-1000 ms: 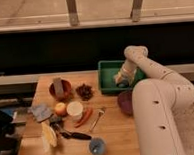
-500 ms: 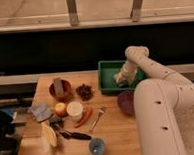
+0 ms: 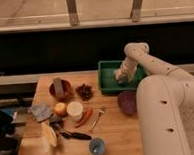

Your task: Place sponge in purple bowl

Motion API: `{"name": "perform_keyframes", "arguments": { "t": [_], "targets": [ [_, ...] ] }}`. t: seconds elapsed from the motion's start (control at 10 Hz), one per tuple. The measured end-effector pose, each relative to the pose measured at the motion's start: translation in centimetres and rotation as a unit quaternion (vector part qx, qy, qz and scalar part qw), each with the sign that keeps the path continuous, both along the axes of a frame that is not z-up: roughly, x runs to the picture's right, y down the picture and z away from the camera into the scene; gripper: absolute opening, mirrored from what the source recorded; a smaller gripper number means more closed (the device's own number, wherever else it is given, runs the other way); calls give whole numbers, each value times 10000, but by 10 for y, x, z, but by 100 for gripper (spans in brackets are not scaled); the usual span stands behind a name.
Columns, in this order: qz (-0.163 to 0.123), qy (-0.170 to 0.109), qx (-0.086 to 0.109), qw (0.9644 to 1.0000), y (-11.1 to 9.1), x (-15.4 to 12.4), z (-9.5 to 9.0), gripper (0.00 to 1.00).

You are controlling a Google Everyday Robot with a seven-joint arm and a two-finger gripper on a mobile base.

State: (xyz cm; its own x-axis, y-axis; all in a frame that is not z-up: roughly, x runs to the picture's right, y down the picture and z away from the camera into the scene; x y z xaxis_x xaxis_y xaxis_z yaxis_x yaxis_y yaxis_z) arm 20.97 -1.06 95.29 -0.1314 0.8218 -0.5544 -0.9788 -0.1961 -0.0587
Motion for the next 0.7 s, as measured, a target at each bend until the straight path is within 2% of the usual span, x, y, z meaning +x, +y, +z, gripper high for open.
{"name": "perform_keyframes", "arguments": {
  "t": [0.3, 0.5, 0.7],
  "targets": [
    [-167, 332, 128, 9992, -21, 12, -36, 0],
    [-199, 607, 117, 9979, -22, 26, -69, 0],
    [-114, 778, -3, 9969, -10, 32, -95, 0]
  ]
}}
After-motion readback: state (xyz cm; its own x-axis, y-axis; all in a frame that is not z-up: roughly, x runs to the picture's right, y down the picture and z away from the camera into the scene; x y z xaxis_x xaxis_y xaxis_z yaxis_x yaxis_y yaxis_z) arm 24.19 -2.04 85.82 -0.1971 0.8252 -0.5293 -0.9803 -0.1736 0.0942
